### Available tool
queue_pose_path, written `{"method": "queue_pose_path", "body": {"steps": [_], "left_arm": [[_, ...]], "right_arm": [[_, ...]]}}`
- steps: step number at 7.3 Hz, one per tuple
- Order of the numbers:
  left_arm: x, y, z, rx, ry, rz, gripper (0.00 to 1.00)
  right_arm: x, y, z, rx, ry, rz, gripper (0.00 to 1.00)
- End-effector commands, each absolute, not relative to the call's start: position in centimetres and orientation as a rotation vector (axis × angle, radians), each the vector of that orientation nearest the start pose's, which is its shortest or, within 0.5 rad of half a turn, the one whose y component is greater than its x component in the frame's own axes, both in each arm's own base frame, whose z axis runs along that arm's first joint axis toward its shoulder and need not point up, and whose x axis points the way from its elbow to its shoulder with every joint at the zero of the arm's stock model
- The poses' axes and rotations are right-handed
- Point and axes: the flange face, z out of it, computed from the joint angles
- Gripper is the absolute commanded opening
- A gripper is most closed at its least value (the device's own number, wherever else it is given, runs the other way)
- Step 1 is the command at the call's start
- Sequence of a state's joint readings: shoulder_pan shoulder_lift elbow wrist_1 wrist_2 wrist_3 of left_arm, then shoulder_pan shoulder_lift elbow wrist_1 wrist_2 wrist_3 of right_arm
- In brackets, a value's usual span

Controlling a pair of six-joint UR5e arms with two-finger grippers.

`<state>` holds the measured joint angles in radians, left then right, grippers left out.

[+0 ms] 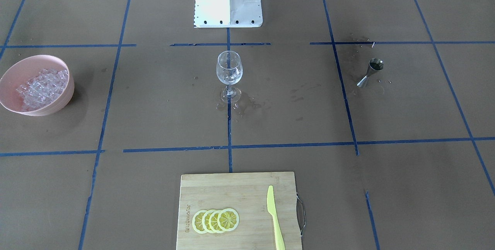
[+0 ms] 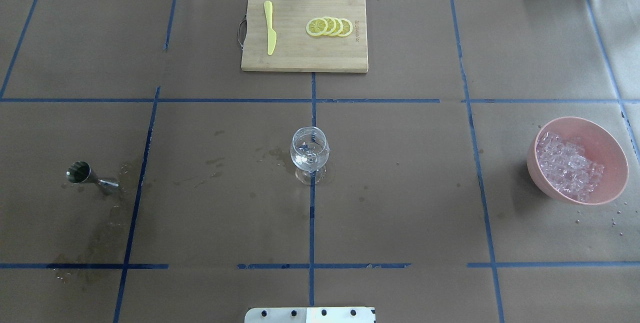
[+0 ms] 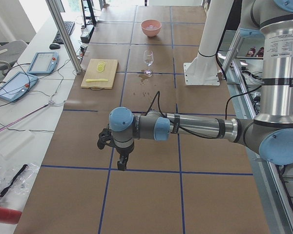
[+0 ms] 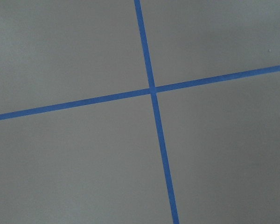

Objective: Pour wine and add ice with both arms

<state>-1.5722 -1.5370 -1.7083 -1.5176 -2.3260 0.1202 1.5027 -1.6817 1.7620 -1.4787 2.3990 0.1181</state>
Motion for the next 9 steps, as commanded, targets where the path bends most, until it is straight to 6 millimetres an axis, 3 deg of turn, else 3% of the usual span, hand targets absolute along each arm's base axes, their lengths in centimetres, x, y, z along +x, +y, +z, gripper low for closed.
{"method": "queue_pose_path", "body": {"steps": [1, 2, 3, 5, 7, 9], "left_arm": [[-6.6, -47.5, 57.1, 0.134, 0.744, 0.228, 1.00], [-6.6, -47.5, 58.1, 0.120, 0.741, 0.227, 1.00], [-6.7, -47.6, 57.5, 0.133, 0.738, 0.231, 1.00], [-6.6, -47.9, 58.6, 0.161, 0.744, 0.247, 1.00], [-6.7, -46.8, 59.9, 0.136, 0.750, 0.227, 1.00], [-6.6, -46.4, 59.3, 0.147, 0.751, 0.231, 1.00]], "right_arm": [[3.0, -45.6, 60.0, 0.089, -0.839, -0.024, 1.00], [3.0, -45.6, 60.0, 0.089, -0.839, -0.024, 1.00], [3.0, -45.7, 60.0, 0.091, -0.839, -0.025, 1.00], [3.0, -45.6, 60.1, 0.088, -0.841, -0.024, 1.00], [3.0, -45.6, 60.3, 0.083, -0.842, -0.022, 1.00], [3.0, -45.7, 60.1, 0.089, -0.842, -0.024, 1.00]]}}
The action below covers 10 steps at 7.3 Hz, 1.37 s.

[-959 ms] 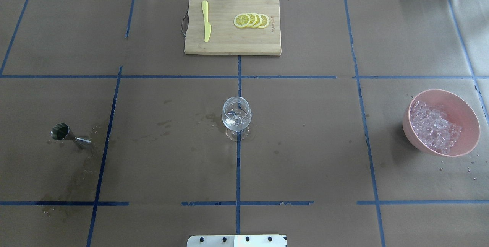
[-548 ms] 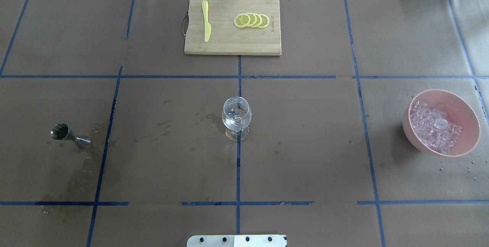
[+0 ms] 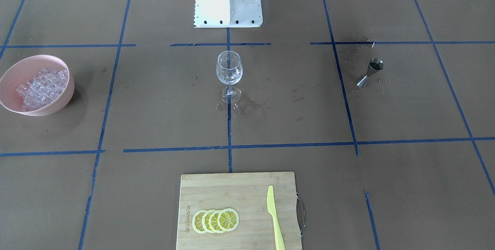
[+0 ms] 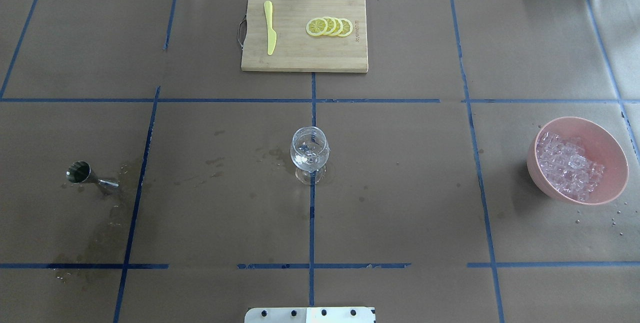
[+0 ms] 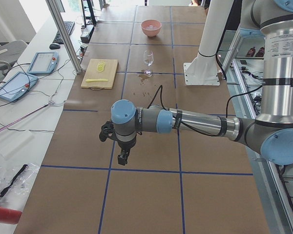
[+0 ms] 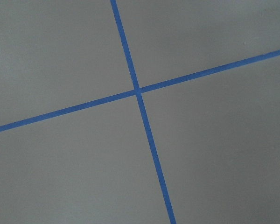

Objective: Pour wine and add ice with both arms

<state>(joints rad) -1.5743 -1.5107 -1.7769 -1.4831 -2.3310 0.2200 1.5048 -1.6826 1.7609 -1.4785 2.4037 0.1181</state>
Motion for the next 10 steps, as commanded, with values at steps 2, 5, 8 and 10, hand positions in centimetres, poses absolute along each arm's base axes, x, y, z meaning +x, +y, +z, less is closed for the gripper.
{"method": "queue_pose_path", "body": {"steps": [2, 5, 8, 10], "left_arm": [[-6.5, -46.4, 58.9, 0.154, 0.751, 0.235, 1.00], [-6.6, -46.4, 56.5, 0.202, 0.747, 0.253, 1.00], [-6.2, -47.6, 53.3, 0.378, 0.763, 0.211, 1.00], [-0.4, -47.2, 53.0, 0.422, 0.830, 0.115, 1.00]], "right_arm": [[2.9, -45.7, 59.9, 0.092, -0.844, -0.026, 1.00], [2.9, -45.7, 59.8, 0.093, -0.847, -0.027, 1.00], [2.4, -45.7, 58.6, 0.101, -0.897, -0.041, 1.00], [2.4, -45.7, 57.7, 0.117, -0.904, -0.052, 1.00]]}}
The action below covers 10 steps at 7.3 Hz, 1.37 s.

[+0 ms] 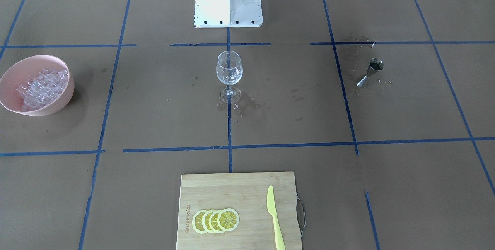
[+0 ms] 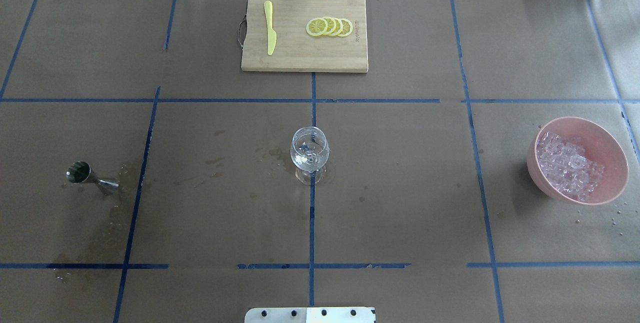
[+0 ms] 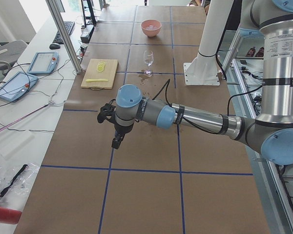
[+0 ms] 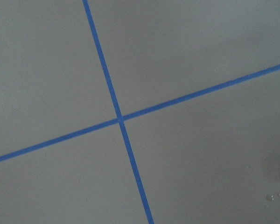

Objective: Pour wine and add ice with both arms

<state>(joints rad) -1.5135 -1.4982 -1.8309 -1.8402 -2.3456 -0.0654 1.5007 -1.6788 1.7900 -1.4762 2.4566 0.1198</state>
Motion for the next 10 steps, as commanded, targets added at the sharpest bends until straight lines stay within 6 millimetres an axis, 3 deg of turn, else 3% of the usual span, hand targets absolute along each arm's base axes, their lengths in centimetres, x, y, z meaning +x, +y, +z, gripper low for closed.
{"method": "queue_pose_path", "body": {"steps": [1, 2, 3, 4, 6, 7, 8, 10], "left_arm": [[2.9, -47.0, 51.9, 0.421, 0.877, 0.097, 1.00], [6.2, -46.3, 51.1, 0.400, 0.924, 0.054, 1.00], [8.7, -43.2, 51.4, 0.441, 0.903, 0.080, 1.00], [10.0, -41.2, 52.1, 0.487, 0.863, 0.084, 1.00], [15.4, -37.9, 52.7, 0.447, 0.921, 0.064, 0.98], [16.9, -34.9, 54.3, 0.462, 0.908, 0.112, 0.93], [16.5, -33.2, 54.4, 0.526, 0.940, 0.128, 0.99], [18.2, -31.6, 52.6, 0.605, 1.051, 0.157, 0.99]], "right_arm": [[2.3, -45.7, 57.2, 0.124, -0.908, -0.055, 1.00], [2.3, -45.6, 57.0, 0.129, -0.908, -0.059, 1.00], [2.3, -45.6, 56.6, 0.136, -0.908, -0.061, 1.00], [2.4, -45.6, 56.6, 0.138, -0.907, -0.061, 1.00], [2.3, -45.6, 56.5, 0.137, -0.910, -0.062, 1.00], [2.3, -45.7, 56.4, 0.139, -0.910, -0.064, 1.00], [2.3, -45.6, 56.5, 0.136, -0.910, -0.063, 1.00], [2.3, -45.7, 56.0, 0.145, -0.912, -0.065, 1.00]]}}
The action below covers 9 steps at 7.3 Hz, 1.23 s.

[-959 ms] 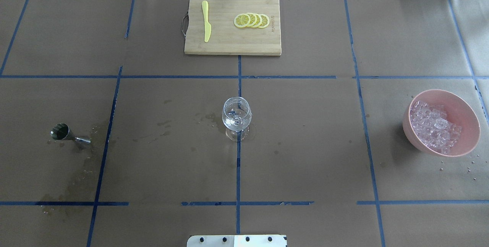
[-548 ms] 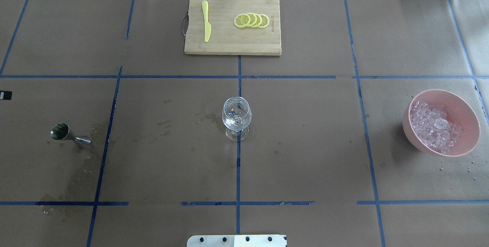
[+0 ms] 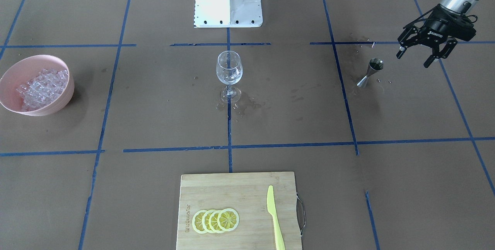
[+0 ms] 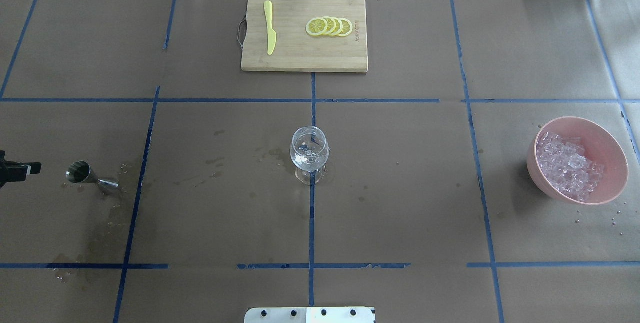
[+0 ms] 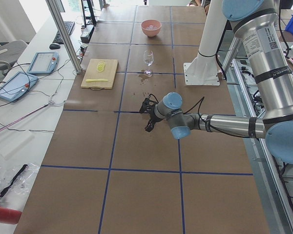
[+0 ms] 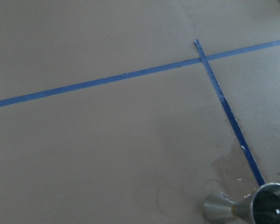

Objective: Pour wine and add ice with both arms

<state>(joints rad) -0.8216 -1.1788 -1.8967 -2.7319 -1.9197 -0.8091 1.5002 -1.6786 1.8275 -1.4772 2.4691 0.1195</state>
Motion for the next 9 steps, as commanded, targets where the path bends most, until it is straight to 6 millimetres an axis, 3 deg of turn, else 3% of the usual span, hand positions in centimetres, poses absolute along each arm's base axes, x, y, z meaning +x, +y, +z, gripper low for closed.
{"method": "queue_pose_path", "body": {"steps": [1, 2, 3, 4, 5, 8, 9], "left_arm": [[20.6, -30.7, 52.5, 0.659, 1.020, 0.139, 0.99], [21.3, -29.7, 53.2, 0.660, 0.992, 0.134, 0.99], [22.9, -28.8, 52.5, 0.666, 1.004, 0.111, 0.99], [25.6, -27.0, 52.6, 0.689, 0.985, 0.072, 0.99], [27.0, -26.0, 52.5, 0.715, 0.977, 0.029, 0.99], [28.7, -25.0, 52.4, 0.873, 0.870, -0.093, 0.99], [31.0, -24.1, 52.2, 0.911, 0.812, -0.117, 0.99]], "right_arm": [[2.3, -45.7, 56.0, 0.145, -0.912, -0.066, 1.00], [2.3, -45.7, 55.7, 0.153, -0.912, -0.070, 1.00], [2.3, -45.6, 55.2, 0.159, -0.914, -0.073, 1.00], [2.3, -45.6, 54.7, 0.169, -0.915, -0.077, 1.00], [2.3, -45.6, 54.7, 0.170, -0.914, -0.078, 1.00], [2.3, -45.7, 54.3, 0.179, -0.915, -0.084, 1.00], [2.3, -45.7, 54.2, 0.180, -0.915, -0.084, 1.00]]}}
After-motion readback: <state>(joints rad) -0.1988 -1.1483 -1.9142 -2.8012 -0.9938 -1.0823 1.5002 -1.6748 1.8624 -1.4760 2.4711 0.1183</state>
